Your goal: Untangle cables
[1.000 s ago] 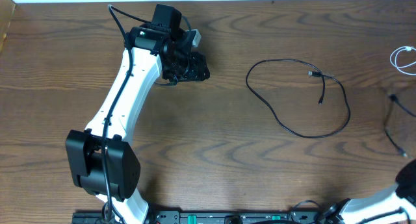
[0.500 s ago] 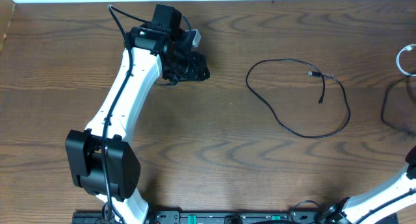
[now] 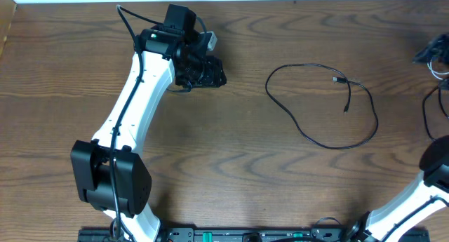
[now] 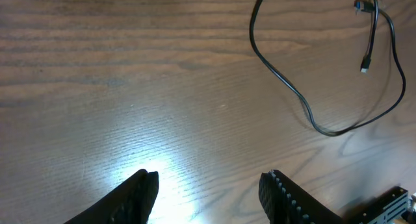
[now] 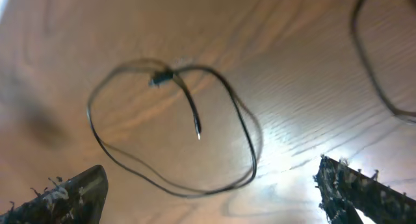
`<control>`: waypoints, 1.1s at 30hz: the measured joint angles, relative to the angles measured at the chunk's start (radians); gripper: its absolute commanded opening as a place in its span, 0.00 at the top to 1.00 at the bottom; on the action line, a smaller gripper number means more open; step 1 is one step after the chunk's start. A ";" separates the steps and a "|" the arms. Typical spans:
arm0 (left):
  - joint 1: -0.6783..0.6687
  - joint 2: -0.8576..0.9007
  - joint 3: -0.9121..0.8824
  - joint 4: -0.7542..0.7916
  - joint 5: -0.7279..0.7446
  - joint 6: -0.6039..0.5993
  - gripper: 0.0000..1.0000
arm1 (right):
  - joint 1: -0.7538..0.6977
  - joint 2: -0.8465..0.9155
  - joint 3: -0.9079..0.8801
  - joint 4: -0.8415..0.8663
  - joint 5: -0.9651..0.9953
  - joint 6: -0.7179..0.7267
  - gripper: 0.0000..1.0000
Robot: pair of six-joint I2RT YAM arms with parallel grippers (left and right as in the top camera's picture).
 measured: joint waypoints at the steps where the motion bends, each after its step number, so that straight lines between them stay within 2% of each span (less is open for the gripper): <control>1: 0.000 0.000 0.000 0.000 0.000 0.000 0.44 | 0.011 0.000 -0.019 0.000 0.006 -0.006 0.01; 7: 0.000 0.000 0.000 0.002 0.000 0.000 0.44 | 0.061 0.000 -0.235 0.037 0.040 -0.034 0.05; 18: 0.000 0.000 0.000 0.007 0.000 0.000 0.44 | 0.178 0.000 -0.564 0.250 0.062 -0.050 0.09; 25: 0.000 0.000 0.000 0.007 0.000 0.000 0.44 | 0.274 0.000 -0.660 0.315 0.125 -0.041 0.11; 30: 0.000 0.000 0.000 0.007 0.000 0.000 0.44 | 0.286 0.000 -0.683 0.371 0.178 -0.017 0.13; 33: 0.000 0.000 0.000 0.007 0.000 0.000 0.44 | 0.293 0.000 -0.698 0.462 0.197 0.030 0.15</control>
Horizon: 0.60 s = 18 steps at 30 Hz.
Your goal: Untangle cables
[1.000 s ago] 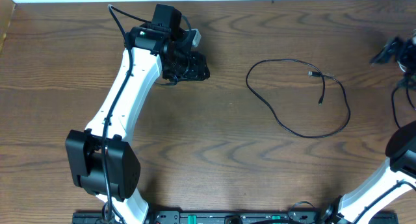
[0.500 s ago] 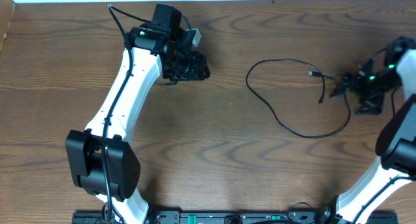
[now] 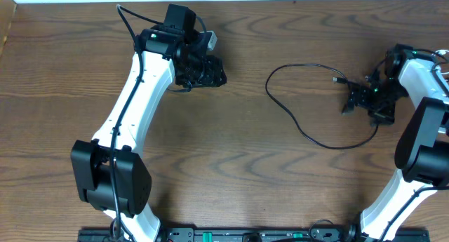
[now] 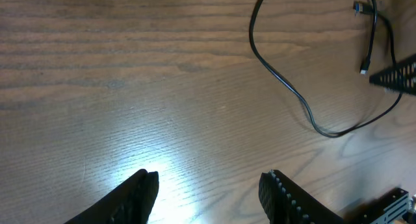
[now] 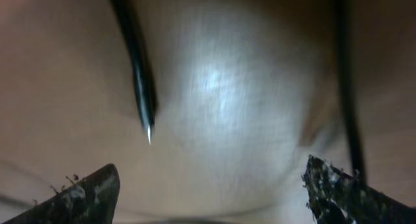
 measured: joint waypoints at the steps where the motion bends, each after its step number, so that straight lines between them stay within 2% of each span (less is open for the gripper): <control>1: 0.000 0.000 0.000 0.001 0.000 0.000 0.44 | 0.005 0.000 -0.005 0.034 0.005 0.016 0.16; 7: 0.000 0.000 0.000 0.005 0.000 0.005 0.44 | 0.053 -0.012 -0.045 0.268 0.039 0.094 0.23; 10: 0.000 0.000 0.000 0.006 0.000 0.008 0.44 | 0.083 -0.013 -0.051 0.346 0.062 0.107 0.29; 18: 0.000 0.000 0.000 0.007 0.000 0.015 0.44 | 0.137 -0.012 -0.064 0.383 0.143 0.122 0.53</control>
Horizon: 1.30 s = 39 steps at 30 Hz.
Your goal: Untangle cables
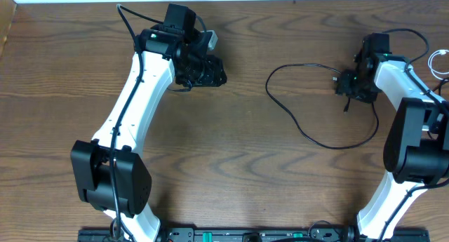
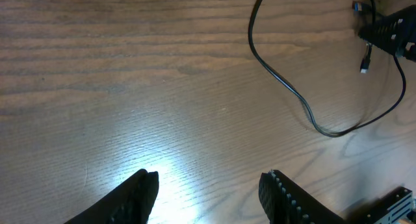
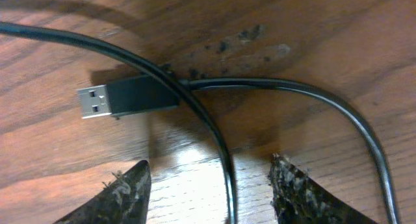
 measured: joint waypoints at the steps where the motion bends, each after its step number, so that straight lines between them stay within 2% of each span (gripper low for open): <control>1: 0.000 0.000 0.000 0.000 0.000 0.000 0.44 | 0.000 0.000 -0.002 0.000 0.005 -0.001 0.59; 7: 0.000 0.000 0.000 0.000 0.000 0.000 0.44 | -0.001 -0.016 -0.038 0.008 0.050 0.001 0.99; 14: 0.000 0.000 0.000 0.000 0.000 0.000 0.44 | -0.001 -0.027 -0.050 -0.014 0.055 0.007 0.99; 21: 0.000 0.000 0.000 0.008 0.000 0.000 0.44 | -0.012 -0.039 0.022 -0.193 0.036 0.021 0.99; 26: 0.000 0.000 0.000 0.008 0.000 0.000 0.44 | -0.053 -0.161 0.158 -0.309 0.019 0.018 0.99; 32: 0.000 0.000 0.000 0.009 0.000 0.000 0.45 | -0.140 -0.352 0.256 -0.349 0.013 0.011 0.99; 39: 0.000 0.000 0.000 0.009 0.000 0.000 0.44 | -0.196 -0.342 0.221 -0.555 0.014 0.013 0.99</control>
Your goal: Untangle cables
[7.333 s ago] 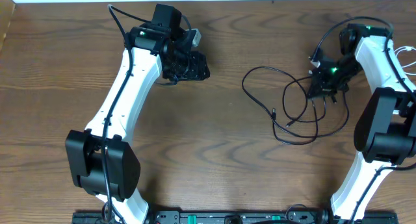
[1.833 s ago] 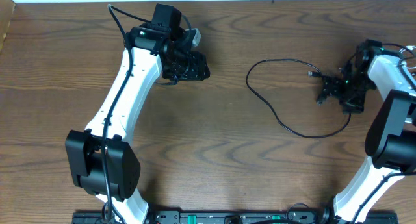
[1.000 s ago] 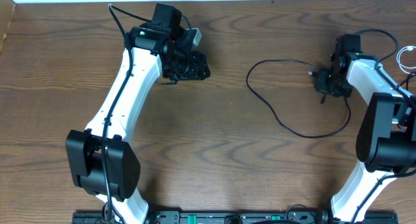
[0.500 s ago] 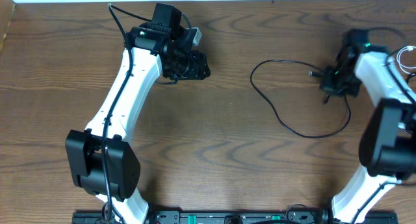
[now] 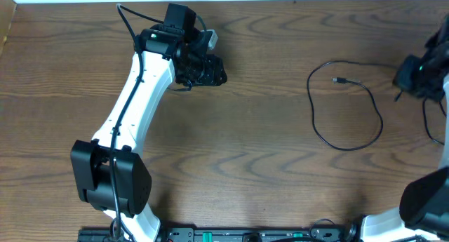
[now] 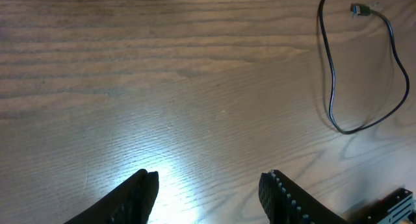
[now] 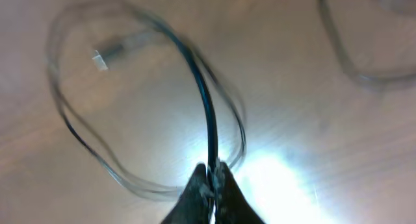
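A thin black cable (image 5: 347,105) lies in a loop right of the table's middle, one plug (image 5: 340,81) inside the loop. It also shows in the left wrist view as a black cable (image 6: 364,74) at the top right. My right gripper (image 7: 211,178) is shut on this cable near the right edge, seen overhead as the right gripper (image 5: 414,77). The picture from that wrist is blurred. My left gripper (image 6: 208,191) stands open over bare wood at the back left, far from the cable. A second dark cable (image 5: 429,116) curves at the right edge.
The left arm (image 5: 140,88) reaches from the front left up to the back. A bundle of further cables (image 7: 364,49) lies blurred beyond the held one. The table's back edge (image 5: 280,0) runs along the top.
My right gripper was open over the USB plug at the loop. It is now shut on the cable, further right, and the loop has shifted right and narrowed. The left arm is unchanged.
The right gripper was first out at the right edge, open, with the wide loop lying mid-table. It then stood at the loop's right side, then at the USB plug, still open. Now it holds the cable, drawn rightward. The left gripper stayed open throughout.
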`<control>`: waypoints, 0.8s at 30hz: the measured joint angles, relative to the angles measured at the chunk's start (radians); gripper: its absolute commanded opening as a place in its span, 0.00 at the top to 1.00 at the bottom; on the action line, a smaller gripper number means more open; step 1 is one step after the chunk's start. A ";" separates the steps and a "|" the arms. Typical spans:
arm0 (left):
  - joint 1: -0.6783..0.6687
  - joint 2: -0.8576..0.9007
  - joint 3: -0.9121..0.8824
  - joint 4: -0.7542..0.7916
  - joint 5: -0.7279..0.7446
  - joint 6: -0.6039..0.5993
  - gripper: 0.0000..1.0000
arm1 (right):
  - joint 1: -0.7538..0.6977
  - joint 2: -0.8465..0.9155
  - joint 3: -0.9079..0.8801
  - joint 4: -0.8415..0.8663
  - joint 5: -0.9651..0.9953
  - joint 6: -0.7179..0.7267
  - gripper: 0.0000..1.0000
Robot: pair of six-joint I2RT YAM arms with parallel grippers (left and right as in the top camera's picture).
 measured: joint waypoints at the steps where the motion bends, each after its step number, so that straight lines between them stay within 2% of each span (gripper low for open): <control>1: 0.000 0.000 0.000 0.000 0.000 0.000 0.44 | 0.000 0.005 -0.020 -0.012 0.000 0.001 0.99; 11: 0.000 0.000 0.000 0.000 0.000 0.000 0.44 | 0.000 0.017 -0.341 0.095 0.062 0.076 0.99; 12: 0.000 0.000 0.000 0.000 0.000 0.000 0.44 | 0.000 0.018 -0.361 0.103 0.068 0.083 0.91; 15: 0.000 0.000 0.000 0.000 0.000 0.000 0.44 | -0.003 0.025 -0.387 0.128 0.078 0.106 0.38; 16: 0.000 0.000 0.000 0.000 0.000 0.000 0.44 | -0.005 0.026 -0.388 0.141 0.082 0.106 0.29; 18: 0.000 0.000 0.000 0.000 0.000 0.000 0.44 | -0.011 0.026 -0.388 0.175 0.087 0.109 0.21; 24: 0.000 0.000 0.000 0.000 0.000 0.000 0.44 | -0.018 0.026 -0.431 0.317 0.092 0.113 0.20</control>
